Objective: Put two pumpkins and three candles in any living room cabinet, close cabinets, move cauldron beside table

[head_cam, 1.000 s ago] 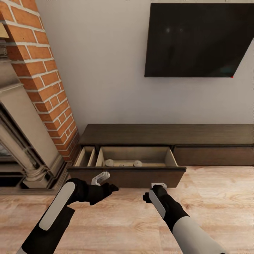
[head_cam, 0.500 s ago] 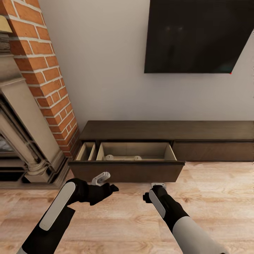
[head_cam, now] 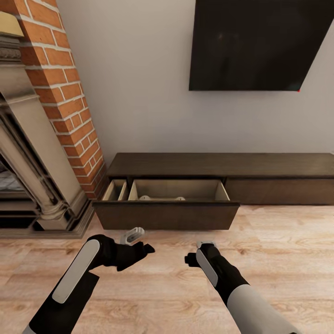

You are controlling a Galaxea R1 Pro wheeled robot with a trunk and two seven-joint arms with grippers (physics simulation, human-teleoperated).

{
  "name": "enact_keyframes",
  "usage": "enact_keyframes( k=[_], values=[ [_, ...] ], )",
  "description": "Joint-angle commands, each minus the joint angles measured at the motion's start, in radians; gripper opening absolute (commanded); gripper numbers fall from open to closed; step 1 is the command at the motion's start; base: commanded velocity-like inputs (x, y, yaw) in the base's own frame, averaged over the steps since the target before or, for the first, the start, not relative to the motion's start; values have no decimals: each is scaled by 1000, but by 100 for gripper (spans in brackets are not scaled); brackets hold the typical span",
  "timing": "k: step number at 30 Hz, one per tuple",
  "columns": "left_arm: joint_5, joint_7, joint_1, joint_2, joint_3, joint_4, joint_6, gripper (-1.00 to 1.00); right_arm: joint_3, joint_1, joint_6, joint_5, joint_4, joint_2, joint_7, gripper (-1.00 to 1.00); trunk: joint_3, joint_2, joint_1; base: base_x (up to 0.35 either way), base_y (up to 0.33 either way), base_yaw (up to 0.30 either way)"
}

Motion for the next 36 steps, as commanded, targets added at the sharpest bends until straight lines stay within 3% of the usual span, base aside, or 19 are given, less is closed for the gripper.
enact_keyframes(
  k=[1, 2, 9, 12, 14, 15, 16, 19, 20, 22, 26, 28, 29, 32, 36],
  values=[
    [9, 17, -1, 0, -1, -1, 2, 100, 3, -1, 2, -10, -1, -1, -8, 100, -4, -8, 4, -12, 0, 0],
    [9, 40, -1, 0, -1, 0, 1, 100, 7, -1, 2, -11, -1, -1, -2, 100, -7, -15, 8, -2, 0, 0],
    [7, 44, -1, 0, -3, 2, -1, 100, 2, -1, -2, -11, -1, 0, 0, 100, -29, -64, 34, 0, 0, 0],
    [-31, 42, -1, -2, -4, 3, -1, 100, 1, -1, -7, -11, -1, -1, 1, 100, -39, -85, 46, 0, 0, 0],
    [-92, 38, -1, -6, -4, 6, -1, 100, 1, -1, -23, -11, -1, -1, 3, 100, -45, -99, 54, 0, 0, 0],
    [-166, 34, -1, -8, -3, 8, -2, 100, 1, -1, -53, -11, -1, -2, 7, 100, -48, -106, 57, 0, 0, 0],
    [-191, 32, 0, -8, -3, 9, -3, 100, 1, -1, -65, -11, -1, -2, 9, 100, -51, -113, 61, 0, 0, 0],
    [-333, 5, 1, -7, -22, 39, -29, 100, 1, 1, -145, -11, 0, -3, 33, 100, -60, -134, 73, 0, 0, 0],
    [-358, -8, 1, -5, -28, 48, -42, 100, 1, 1, -159, -11, 0, -4, 41, 100, -64, -141, 77, 0, 0, 0],
    [-476, -89, 1, -2, -63, 108, -135, 100, 2, 3, -220, -9, 0, -11, 84, 100, -70, -155, 84, 0, 0, 0],
    [-773, -330, 1, -4, -165, 300, -438, 100, 6, 5, -338, 1, -1, -15, 187, 100, -82, -183, 100, 0, 0, 0],
    [-867, -422, 1, -8, -195, 385, -552, 100, 5, 5, -374, 0, 0, -16, 235, 100, -89, -197, 107, 0, 0, 0],
    [-892, -453, 1, -10, -205, 420, -594, 100, 5, 5, -388, 0, 3, -16, 248, 100, -92, -204, 111, 0, 0, 0],
    [-924, -494, 0, -13, -218, 482, -671, 100, 6, 5, -438, 2, 8, -16, 263, 100, -101, -225, 123, 0, 0, 0],
    [-944, -510, 0, -14, -224, 514, -722, 100, 7, 7, -600, -2, 15, -16, 267, 100, -114, -253, 138, 0, 0, 0]
  ],
)
